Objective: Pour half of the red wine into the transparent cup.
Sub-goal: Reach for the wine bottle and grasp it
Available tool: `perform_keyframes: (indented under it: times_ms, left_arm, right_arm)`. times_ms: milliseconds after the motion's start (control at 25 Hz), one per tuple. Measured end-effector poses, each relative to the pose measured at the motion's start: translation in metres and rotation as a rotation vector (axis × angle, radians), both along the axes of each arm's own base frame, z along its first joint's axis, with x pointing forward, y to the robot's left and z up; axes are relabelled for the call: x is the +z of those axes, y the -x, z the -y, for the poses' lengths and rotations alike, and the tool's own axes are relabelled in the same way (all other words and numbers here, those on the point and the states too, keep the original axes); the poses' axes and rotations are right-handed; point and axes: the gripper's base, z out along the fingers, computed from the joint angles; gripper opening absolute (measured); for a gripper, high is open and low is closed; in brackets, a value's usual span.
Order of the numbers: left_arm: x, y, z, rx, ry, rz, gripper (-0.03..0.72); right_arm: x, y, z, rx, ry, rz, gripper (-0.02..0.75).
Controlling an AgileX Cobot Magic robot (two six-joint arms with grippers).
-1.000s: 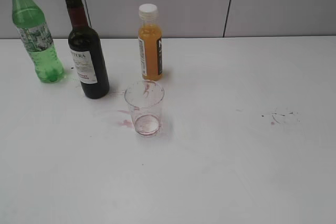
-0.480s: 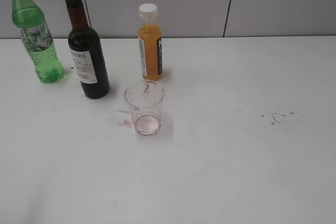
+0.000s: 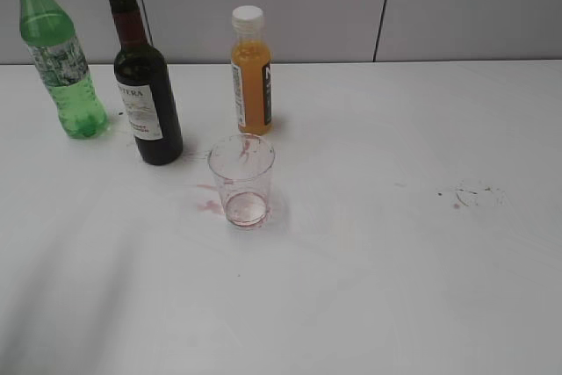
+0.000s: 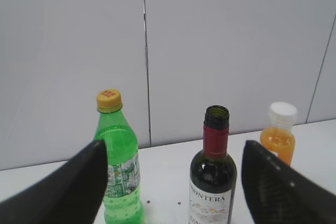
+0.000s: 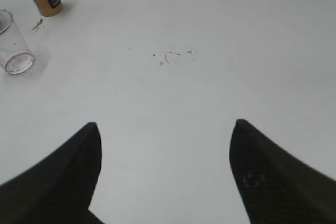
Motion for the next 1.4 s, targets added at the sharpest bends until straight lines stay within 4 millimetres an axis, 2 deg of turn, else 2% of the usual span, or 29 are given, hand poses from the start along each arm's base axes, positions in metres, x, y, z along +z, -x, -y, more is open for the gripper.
perform_keyframes:
  times_ms: [200,480,640,880,1040,1240,1400]
  left_arm:
    - [-0.022,-0.026,0.008,0.000,-0.003,-0.060,0.589]
    - [-0.076,-0.025,0.005,0.023,0.002,-0.044,0.589]
    - [-0.094,-0.040,0.014,-0.034,-0.005,-0.051,0.589]
    - [-0.134,-0.060,0.027,-0.119,-0.008,-0.119,0.619]
    - [-0.147,-0.075,0.034,-0.164,-0.024,-0.126,0.661]
    - [-0.151,-0.098,0.041,-0.178,-0.023,-0.102,0.666]
    - [-0.163,-0.115,0.046,-0.181,-0.027,-0.122,0.666]
  right_arm:
    - [0.000,0.000,0.000,0.000,0.000,0.000,0.573]
    - [0.000,0.000,0.000,0.000,0.000,0.000,0.573]
    - [0.000,0.000,0.000,0.000,0.000,0.000,0.571]
    - [0.000,0.000,0.000,0.000,0.000,0.000,0.571]
    - [0.000,0.000,0.000,0.000,0.000,0.000,0.573]
    - [0.000,0.000,0.000,0.000,0.001,0.000,0.573]
    - [0.000,0.000,0.000,0.000,0.001,0.000,0.573]
